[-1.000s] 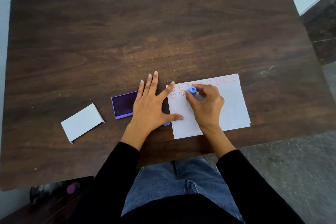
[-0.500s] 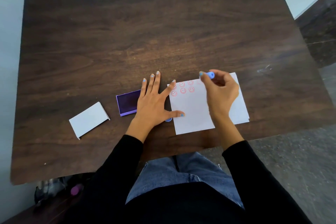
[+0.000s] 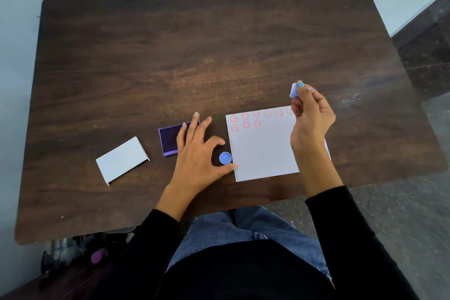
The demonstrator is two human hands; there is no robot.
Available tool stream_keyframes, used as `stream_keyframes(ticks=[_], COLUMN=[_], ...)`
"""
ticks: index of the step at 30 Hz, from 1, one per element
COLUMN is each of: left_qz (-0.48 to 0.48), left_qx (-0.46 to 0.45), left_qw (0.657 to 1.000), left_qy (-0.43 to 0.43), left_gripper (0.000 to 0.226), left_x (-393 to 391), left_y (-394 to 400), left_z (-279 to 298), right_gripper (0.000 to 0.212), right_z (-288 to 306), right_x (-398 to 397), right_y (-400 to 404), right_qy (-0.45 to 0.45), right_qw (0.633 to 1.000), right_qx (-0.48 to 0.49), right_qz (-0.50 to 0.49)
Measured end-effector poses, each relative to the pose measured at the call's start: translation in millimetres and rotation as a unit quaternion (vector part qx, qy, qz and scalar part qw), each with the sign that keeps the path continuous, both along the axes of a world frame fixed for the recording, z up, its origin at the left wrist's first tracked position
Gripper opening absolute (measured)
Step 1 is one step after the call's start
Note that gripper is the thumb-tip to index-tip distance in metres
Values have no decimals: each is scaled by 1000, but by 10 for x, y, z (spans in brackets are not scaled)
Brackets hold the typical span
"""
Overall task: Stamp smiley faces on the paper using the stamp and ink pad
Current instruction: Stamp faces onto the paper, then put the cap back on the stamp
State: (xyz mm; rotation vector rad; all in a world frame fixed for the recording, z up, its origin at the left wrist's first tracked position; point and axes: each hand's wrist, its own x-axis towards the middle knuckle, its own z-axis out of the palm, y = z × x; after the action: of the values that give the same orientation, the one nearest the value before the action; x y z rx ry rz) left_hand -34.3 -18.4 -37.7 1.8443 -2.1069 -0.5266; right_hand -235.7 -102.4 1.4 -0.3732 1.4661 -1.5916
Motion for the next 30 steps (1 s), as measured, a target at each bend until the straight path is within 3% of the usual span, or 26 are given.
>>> stream_keyframes(ticks=[4,8,14,19,23,26,30], left_qz=[16,34,80,160,251,282,287], left_qx=[23,23,-53,-68,-6,10,4], left_qw=[1000,999,993,958,894,870,868], left_qy=[1,24,73,228,370,404,406], left_gripper=[46,28,24,32,34,32,29], left_x=[-24,-44,53,130,154,181,197], left_y=[83,101,49,-10,-51,-43,-6], left_z=[-65,-75,41,154,176,183,201], right_gripper=[6,4,18,18,23,24,25], right_z=[5,-16,28,26,-56,-147,-243], right_x=[-8,3,175,709,1020,1116,1175], right_y=[-6,-20,-14,195,392,494,597], right_qy=[-1,4,-33,51,133,183,226], right_qw=[1000,1000,999,987,958,930,904], right_qx=[7,14,7,-12,-56,-88,-113], right_qz=[0,5,15,151,250,308,346])
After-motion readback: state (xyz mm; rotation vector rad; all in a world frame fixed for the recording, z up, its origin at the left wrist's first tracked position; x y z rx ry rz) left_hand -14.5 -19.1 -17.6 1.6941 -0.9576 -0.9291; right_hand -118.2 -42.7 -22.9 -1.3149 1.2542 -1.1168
